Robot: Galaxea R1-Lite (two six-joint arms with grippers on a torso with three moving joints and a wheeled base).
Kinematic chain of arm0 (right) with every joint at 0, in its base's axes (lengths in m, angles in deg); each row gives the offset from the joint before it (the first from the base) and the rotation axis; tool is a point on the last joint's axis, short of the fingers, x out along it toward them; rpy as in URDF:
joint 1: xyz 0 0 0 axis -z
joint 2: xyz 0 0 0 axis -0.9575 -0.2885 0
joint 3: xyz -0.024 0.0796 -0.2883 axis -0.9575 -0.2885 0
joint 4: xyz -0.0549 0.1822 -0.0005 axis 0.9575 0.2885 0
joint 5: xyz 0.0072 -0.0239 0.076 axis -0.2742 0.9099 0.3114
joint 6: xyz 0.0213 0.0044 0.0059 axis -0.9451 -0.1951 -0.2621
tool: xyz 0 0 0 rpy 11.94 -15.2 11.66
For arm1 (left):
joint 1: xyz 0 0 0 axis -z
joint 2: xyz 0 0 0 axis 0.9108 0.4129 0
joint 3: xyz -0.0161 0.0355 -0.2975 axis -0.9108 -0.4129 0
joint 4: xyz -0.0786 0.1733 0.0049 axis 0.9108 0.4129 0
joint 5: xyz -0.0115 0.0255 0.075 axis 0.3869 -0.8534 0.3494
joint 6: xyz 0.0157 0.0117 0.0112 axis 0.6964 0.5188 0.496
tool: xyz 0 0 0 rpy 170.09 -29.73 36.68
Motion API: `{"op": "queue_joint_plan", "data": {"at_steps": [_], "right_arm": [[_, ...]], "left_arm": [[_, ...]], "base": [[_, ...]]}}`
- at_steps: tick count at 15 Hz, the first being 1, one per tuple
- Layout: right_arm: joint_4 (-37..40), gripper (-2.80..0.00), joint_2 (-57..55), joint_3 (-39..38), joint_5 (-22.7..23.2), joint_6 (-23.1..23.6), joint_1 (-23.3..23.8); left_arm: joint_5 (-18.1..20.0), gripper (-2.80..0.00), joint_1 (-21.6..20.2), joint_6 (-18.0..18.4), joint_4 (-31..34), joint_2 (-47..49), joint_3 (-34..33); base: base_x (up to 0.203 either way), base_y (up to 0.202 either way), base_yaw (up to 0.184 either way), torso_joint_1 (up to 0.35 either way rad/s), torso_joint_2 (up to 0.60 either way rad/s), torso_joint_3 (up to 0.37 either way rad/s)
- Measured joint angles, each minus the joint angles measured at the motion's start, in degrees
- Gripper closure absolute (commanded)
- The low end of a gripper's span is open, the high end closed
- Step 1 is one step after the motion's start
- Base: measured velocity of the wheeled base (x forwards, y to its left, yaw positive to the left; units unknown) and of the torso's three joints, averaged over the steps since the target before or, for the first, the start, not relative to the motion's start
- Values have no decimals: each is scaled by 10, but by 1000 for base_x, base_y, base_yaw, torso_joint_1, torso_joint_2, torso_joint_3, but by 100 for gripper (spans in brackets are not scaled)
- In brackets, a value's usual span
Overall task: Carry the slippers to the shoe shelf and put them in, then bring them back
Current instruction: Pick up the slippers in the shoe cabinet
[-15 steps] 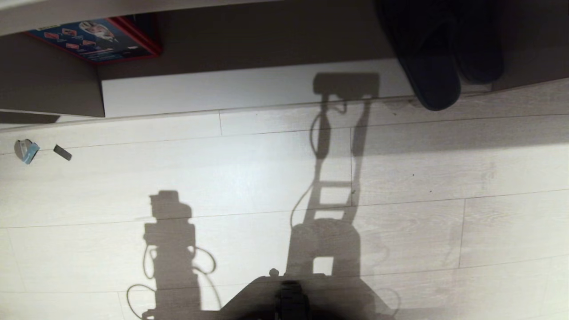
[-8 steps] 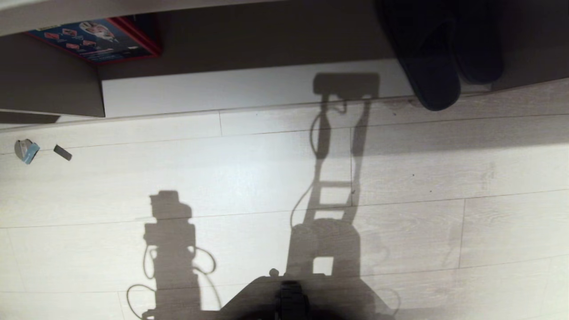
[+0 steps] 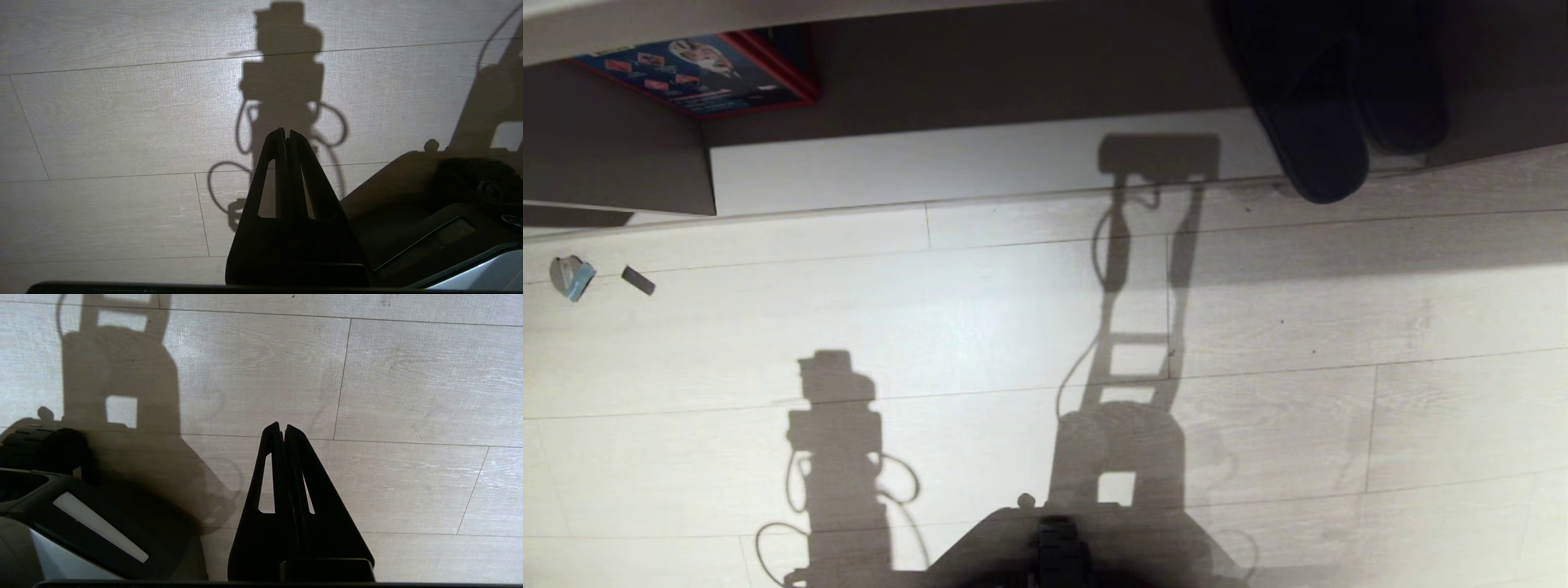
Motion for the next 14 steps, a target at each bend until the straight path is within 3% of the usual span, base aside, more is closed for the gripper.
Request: {"op": "queue_joint_plan", "data": {"at_steps": [10,14], "right_arm": [[4,0,-1,5,0,7,0],[77,0,-19,98,15,8,0]], "left_arm": [[0,0,0,3,-1,0,0],[-1,0,0,1,-1,0,0]], "base": [[0,0,0,0,0,0],[0,0,0,0,0,0]]}}
